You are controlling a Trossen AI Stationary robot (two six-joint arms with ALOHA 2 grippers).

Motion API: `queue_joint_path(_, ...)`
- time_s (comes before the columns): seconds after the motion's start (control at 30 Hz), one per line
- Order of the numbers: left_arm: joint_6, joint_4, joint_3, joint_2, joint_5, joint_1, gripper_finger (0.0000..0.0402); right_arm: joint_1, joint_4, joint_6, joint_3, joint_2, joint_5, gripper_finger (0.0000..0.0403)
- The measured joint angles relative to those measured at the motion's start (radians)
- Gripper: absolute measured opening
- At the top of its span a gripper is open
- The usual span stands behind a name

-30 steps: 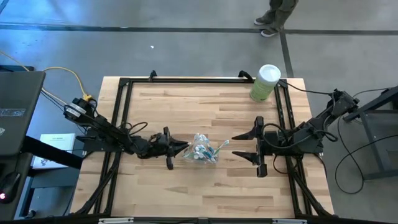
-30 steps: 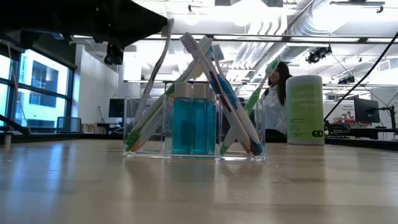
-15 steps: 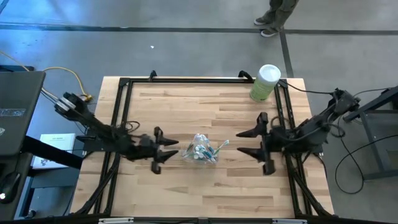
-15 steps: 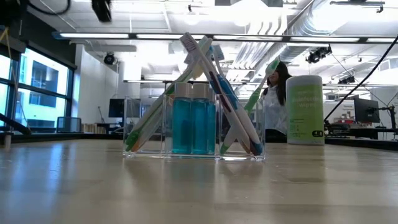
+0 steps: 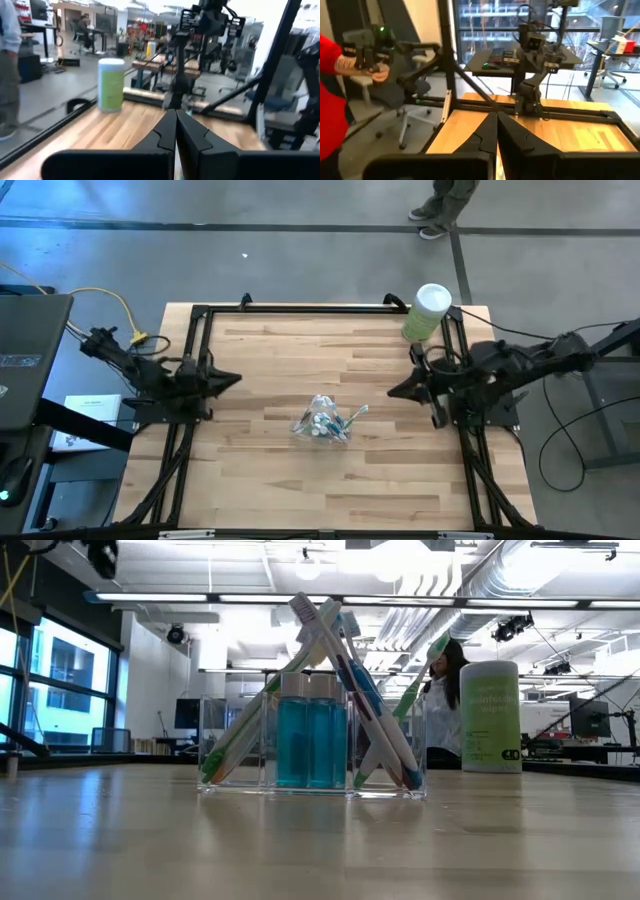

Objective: Pick & Place toothbrushing station
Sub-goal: Return to Home Position

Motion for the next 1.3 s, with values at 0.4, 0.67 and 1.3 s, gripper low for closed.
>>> queue_joint_path(0.4, -0.148, -0.346, -0.064, -0.314, 0.000, 0.019, 0.0002, -0.218, 0.733, 0.118, -0.755, -0.293, -0.136, 0.0002)
queue_joint_path(0.67, -0.165, -0.334, -0.145, -0.324, -0.001, 0.019, 0.0002, -0.271, 0.816, 0.124, -0.953, -0.309, -0.134, 0.0002)
queue_joint_path(1.3, -0.321, -0.197, -0.355, -0.336, 0.190, 0.019, 0.0002, -0.360, 0.737, 0.148, -0.998, -0.360, -0.224, 0.0002)
